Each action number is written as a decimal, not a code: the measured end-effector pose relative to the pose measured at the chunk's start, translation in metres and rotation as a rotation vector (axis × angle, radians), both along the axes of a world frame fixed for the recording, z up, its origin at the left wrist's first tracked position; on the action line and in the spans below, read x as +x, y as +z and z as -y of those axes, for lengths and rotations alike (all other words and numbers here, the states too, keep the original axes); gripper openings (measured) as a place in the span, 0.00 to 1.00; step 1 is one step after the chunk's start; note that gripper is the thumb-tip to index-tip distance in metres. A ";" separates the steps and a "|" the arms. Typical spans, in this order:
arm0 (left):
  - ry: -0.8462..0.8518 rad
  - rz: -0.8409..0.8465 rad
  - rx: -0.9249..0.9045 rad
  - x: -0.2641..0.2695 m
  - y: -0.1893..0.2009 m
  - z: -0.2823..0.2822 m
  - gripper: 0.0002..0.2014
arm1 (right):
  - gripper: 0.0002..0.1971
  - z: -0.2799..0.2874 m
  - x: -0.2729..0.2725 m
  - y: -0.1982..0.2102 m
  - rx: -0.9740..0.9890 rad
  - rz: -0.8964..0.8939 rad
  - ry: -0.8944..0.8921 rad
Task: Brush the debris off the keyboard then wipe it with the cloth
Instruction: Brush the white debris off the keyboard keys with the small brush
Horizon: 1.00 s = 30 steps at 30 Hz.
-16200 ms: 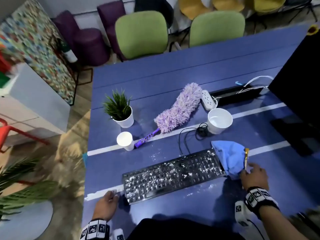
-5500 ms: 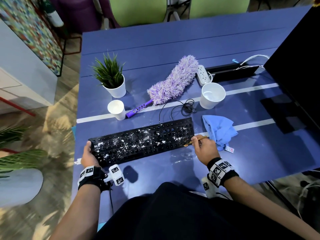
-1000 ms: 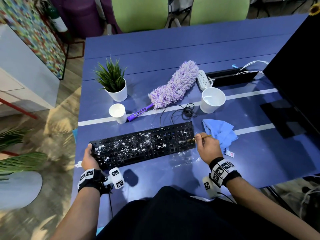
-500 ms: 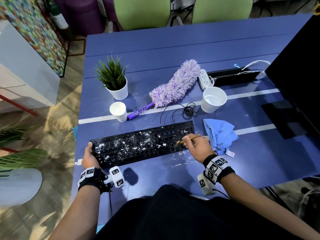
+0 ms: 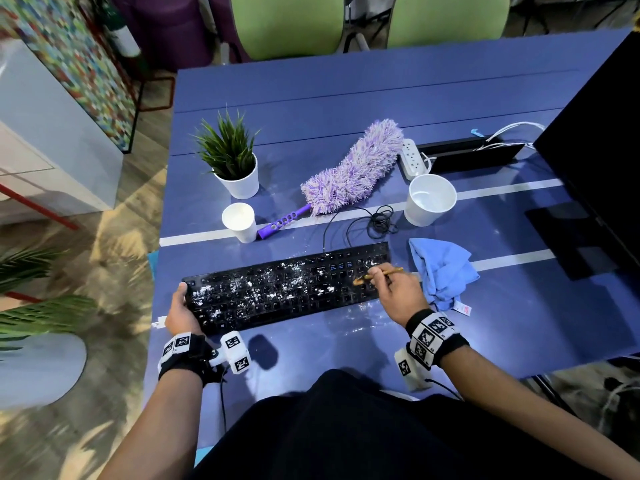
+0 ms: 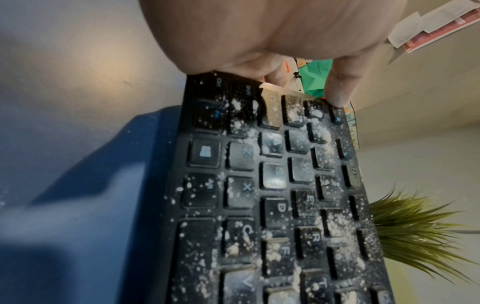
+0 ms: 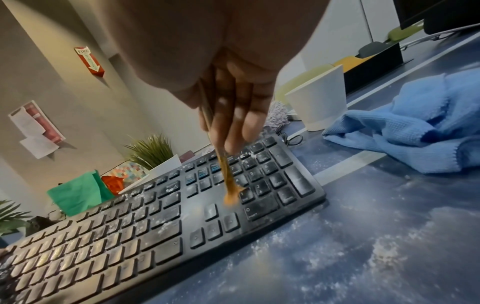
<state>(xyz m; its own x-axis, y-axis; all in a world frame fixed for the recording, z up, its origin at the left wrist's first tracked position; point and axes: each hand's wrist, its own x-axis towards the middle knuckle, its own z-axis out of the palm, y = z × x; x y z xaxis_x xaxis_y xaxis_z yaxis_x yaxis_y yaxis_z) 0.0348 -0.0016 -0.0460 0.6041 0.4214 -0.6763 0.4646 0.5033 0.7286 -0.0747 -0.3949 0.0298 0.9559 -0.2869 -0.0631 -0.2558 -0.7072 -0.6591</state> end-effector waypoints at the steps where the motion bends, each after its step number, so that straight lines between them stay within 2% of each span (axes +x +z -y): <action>1: 0.009 0.005 0.009 0.000 0.000 0.001 0.41 | 0.25 -0.001 0.000 0.002 0.015 -0.033 0.018; 5: 0.009 0.017 -0.014 -0.001 0.001 0.004 0.36 | 0.19 -0.001 0.001 0.000 0.015 0.002 0.018; 7: 0.010 0.019 -0.017 -0.001 0.000 0.003 0.34 | 0.15 -0.005 0.003 0.004 0.079 -0.071 0.080; 9: 0.003 0.007 -0.014 0.001 -0.003 0.002 0.38 | 0.15 -0.010 0.003 0.004 0.067 -0.066 0.104; 11: -0.007 0.000 -0.023 0.001 -0.004 0.000 0.40 | 0.14 -0.009 0.002 0.002 0.031 0.011 0.033; 15: -0.009 -0.011 -0.005 0.003 -0.007 -0.004 0.43 | 0.18 -0.009 0.000 -0.003 0.026 -0.136 0.068; 18: -0.018 -0.005 -0.009 0.002 -0.003 0.000 0.37 | 0.15 -0.008 -0.003 0.000 0.002 -0.032 0.032; 22: 0.001 -0.023 0.008 0.003 -0.013 -0.007 0.42 | 0.17 -0.004 -0.001 -0.003 -0.033 -0.050 0.018; 25: -0.015 -0.008 0.011 0.001 -0.006 -0.001 0.38 | 0.27 0.002 0.002 -0.006 -0.079 -0.112 0.011; 28: -0.035 -0.012 0.009 0.001 0.001 0.001 0.32 | 0.28 0.010 0.005 -0.007 -0.034 -0.120 -0.036; 30: -0.040 -0.031 0.009 0.004 -0.009 -0.008 0.38 | 0.26 0.016 0.007 0.000 0.015 -0.017 -0.151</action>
